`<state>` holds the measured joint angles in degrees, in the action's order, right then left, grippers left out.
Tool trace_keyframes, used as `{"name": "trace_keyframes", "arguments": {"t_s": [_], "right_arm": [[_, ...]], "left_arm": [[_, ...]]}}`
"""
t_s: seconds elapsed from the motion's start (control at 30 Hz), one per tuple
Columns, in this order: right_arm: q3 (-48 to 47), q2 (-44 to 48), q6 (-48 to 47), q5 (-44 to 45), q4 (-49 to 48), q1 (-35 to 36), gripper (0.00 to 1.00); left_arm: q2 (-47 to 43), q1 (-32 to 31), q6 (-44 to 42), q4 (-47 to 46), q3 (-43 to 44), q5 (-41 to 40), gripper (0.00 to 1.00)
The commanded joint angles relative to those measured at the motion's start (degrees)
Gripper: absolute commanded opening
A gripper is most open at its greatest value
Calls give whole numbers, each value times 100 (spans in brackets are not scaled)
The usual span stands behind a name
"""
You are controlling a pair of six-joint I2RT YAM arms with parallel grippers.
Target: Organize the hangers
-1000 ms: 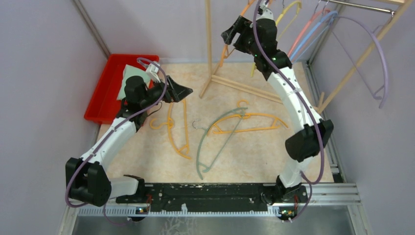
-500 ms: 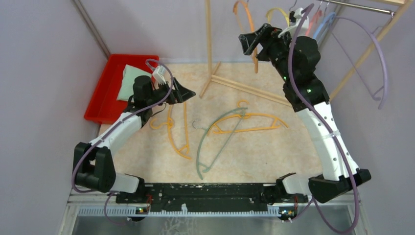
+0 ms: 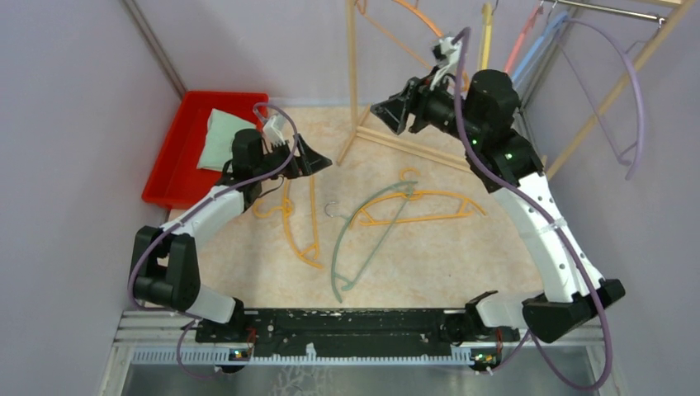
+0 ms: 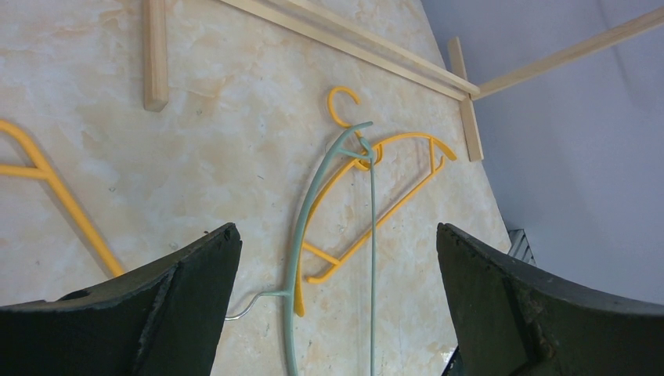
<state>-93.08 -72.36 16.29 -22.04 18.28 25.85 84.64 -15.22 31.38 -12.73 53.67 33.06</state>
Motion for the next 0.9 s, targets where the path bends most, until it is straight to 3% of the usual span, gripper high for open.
{"name": "trace_keyframes", "arguments": {"t_s": [0.0,0.17,0.43,0.63,0.87], "right_arm": [[189,-442,-363,-829,1147,114,54],[1232,-548,-215,-446,1273,441,49],[1782,-913,-127,163,1591,815,47],[2379,-1113,173,444,1577,817,47],[2875,-1318,563,1052,1633,817,49]], "left_arm": [[5,29,-135,155,-112,-82,98],[-155,24,-245,552,-284,69,94],[-826,-155,-256,1051,-956,200,85],[-1228,-653,-155,1158,-1473,7,74],[-1156,-1398,76,1155,-1835,-494,73]]}}
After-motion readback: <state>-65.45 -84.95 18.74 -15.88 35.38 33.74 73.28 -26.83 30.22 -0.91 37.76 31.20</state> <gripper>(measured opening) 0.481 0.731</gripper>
